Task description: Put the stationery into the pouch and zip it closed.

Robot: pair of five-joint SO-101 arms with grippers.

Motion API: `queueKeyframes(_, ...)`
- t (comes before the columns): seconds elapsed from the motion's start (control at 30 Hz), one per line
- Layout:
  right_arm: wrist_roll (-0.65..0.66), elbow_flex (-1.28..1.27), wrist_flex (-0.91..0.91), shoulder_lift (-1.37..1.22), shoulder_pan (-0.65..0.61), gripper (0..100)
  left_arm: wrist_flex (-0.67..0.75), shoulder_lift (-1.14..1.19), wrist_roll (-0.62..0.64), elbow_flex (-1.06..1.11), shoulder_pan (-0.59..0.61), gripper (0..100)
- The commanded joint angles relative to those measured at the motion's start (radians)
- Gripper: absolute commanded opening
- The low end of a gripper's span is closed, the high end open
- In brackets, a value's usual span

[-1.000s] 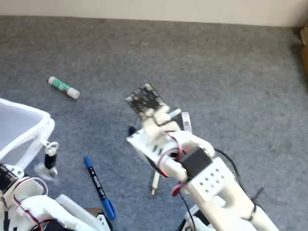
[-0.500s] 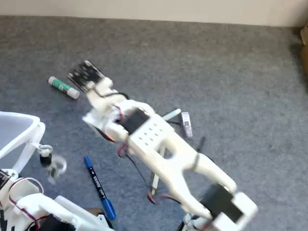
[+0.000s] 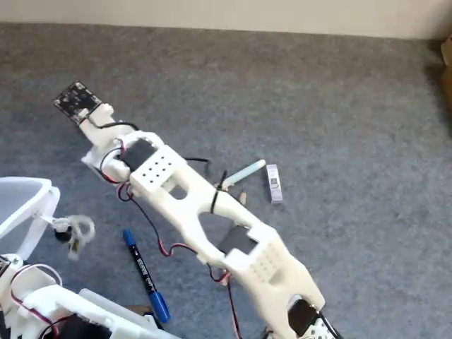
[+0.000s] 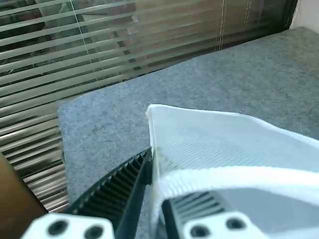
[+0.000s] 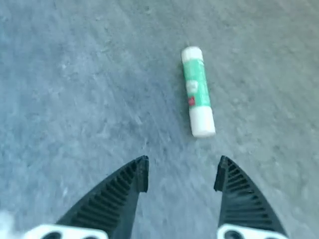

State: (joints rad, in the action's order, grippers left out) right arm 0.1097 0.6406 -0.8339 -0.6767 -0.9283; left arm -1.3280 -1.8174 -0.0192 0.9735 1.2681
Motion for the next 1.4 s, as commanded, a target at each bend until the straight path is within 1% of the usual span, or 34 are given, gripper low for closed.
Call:
queueKeyframes(0.0,-0.003,0.173,0.016,-0.048,-0.015,20.6,-0.005,-0.007,0.006,-0.021,0.012,1)
queueKeyframes(0.37,0.002,0.390,0.018,-0.312,0.015,20.6,-0.005,-0.007,0.006,-0.022,0.010,1)
queueKeyframes(0.5,0.106,0.453,0.018,-0.400,0.022,20.6,-0.002,-0.007,0.006,-0.024,0.008,1)
queueKeyframes(0.63,0.121,0.503,0.018,-0.470,0.031,20.4,-0.002,-0.007,0.006,-0.024,0.007,1)
queueKeyframes(0.7,0.123,0.529,0.018,-0.492,0.031,17.3,-0.002,-0.007,0.006,-0.024,0.007,1)
queueKeyframes(0.8,0.123,0.552,0.018,-0.501,0.031,7.9,-0.002,-0.007,0.006,-0.024,0.007,1)
queueKeyframes(0.87,0.123,0.553,0.015,-0.499,0.033,3.5,-0.003,-0.007,0.006,-0.024,0.007,1)
queueKeyframes(0.97,0.124,0.585,-0.036,-0.475,0.045,2.8,-0.003,-0.007,0.006,-0.024,0.007,1)
queueKeyframes(1.2,0.124,0.742,-0.246,-0.412,0.047,2.6,0.000,-0.007,0.006,-0.025,0.005,1)
queueKeyframes(1.37,0.124,0.823,-0.335,-0.412,0.047,2.6,0.000,-0.007,0.006,-0.025,0.005,1)
